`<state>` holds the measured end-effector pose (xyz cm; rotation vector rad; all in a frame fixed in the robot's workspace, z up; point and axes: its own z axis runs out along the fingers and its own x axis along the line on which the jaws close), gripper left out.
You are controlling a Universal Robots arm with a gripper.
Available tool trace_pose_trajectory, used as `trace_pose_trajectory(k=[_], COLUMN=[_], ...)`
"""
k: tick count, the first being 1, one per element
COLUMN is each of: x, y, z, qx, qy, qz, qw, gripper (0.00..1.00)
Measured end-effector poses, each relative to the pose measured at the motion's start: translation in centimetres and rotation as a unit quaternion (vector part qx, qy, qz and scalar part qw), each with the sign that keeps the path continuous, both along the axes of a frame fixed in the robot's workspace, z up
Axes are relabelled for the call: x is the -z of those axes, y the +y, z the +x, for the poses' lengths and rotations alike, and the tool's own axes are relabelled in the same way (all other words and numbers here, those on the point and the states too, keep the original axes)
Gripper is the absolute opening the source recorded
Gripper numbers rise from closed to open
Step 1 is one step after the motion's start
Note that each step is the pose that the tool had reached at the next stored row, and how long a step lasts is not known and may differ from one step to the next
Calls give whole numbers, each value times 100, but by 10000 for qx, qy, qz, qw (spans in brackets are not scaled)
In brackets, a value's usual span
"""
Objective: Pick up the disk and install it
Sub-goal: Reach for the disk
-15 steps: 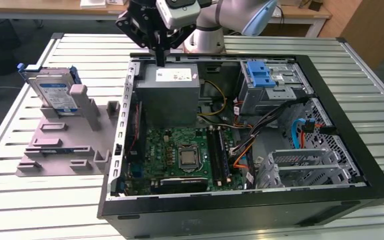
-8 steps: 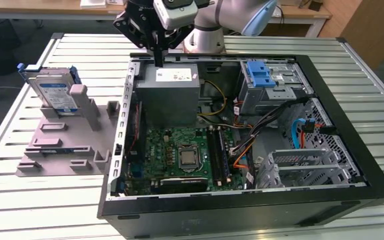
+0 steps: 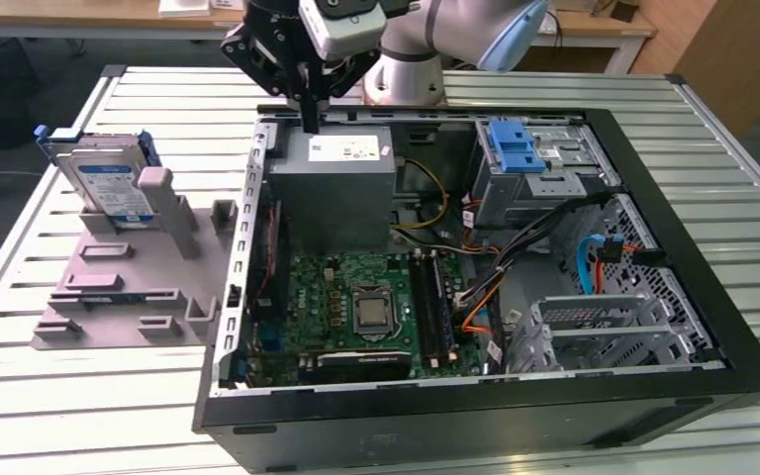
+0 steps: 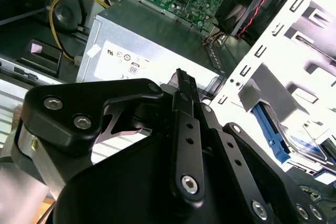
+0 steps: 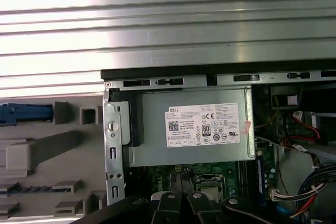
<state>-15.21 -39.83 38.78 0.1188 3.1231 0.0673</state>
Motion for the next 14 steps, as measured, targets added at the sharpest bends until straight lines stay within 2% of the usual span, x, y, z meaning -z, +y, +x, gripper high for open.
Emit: trace_pose_trajectory(k=[14], x=[15], y=[0], z=[-58], qx=[0], qy=[12], qz=[0], qw=[10000], gripper=[11])
